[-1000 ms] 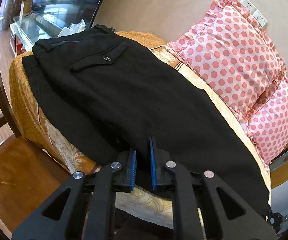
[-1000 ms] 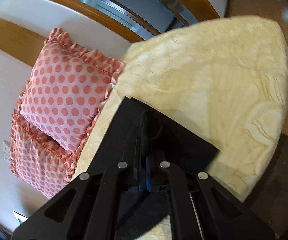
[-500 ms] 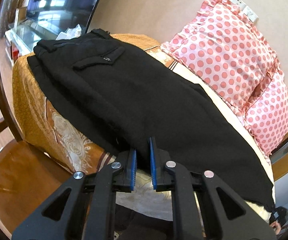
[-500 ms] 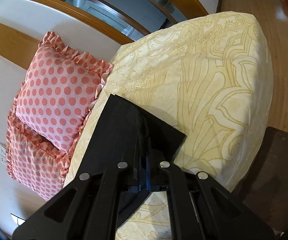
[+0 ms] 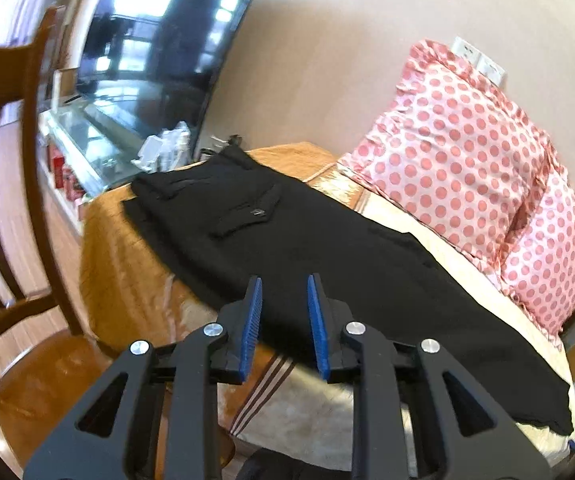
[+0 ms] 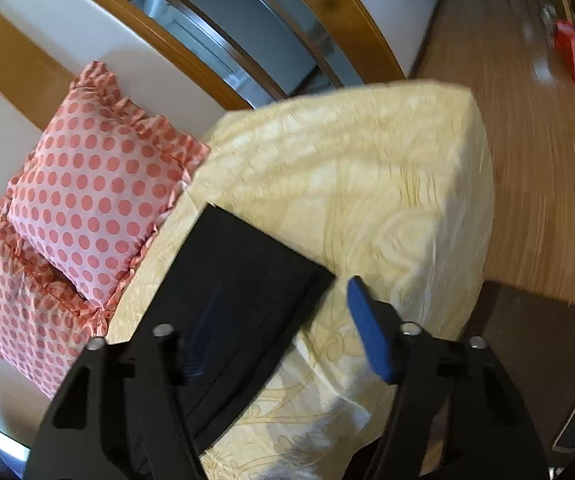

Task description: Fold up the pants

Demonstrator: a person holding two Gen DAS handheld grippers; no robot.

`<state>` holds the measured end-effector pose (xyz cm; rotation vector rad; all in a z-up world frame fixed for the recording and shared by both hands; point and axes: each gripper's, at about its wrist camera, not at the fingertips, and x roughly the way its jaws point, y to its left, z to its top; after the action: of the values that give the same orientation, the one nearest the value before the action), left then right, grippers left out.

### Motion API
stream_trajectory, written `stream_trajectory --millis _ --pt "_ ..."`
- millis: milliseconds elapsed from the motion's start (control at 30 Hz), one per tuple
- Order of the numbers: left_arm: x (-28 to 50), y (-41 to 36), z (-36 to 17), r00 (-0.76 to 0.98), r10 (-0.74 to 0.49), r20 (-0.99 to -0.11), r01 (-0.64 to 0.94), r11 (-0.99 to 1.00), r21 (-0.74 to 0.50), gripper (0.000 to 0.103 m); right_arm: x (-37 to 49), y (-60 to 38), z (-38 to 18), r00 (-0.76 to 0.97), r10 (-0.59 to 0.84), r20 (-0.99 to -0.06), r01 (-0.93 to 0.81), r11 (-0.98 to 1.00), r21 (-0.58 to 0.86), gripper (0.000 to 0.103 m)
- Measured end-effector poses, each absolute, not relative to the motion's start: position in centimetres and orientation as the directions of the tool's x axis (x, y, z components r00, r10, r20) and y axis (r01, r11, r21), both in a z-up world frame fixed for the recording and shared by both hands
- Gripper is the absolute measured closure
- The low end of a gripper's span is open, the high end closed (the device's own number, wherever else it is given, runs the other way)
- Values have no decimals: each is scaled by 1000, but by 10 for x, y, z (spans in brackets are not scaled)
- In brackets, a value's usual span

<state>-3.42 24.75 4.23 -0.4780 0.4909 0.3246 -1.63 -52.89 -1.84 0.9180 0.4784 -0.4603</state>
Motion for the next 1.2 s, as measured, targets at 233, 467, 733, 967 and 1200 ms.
stream_trajectory --millis 233,467,733,967,1200 --pt "15 235 25 788 129 -602 -358 892 -278 80 1 -517 -24 804 -132 -580 540 570 619 78" --pt "12 241 7 791 69 -608 -333 882 -334 69 22 -475 22 896 -99 -433 374 695 614 99" --pt "10 243 7 802 49 -596 -334 863 -379 66 106 -212 103 754 613 -238 -403 717 569 99" --pt "-16 248 24 823 39 -567 -335 840 -428 50 143 -31 -6 327 755 -568 -486 650 584 99" --pt "-48 288 31 821 161 -548 -443 785 -433 37 124 -28 36 448 753 -481 -591 654 473 99"
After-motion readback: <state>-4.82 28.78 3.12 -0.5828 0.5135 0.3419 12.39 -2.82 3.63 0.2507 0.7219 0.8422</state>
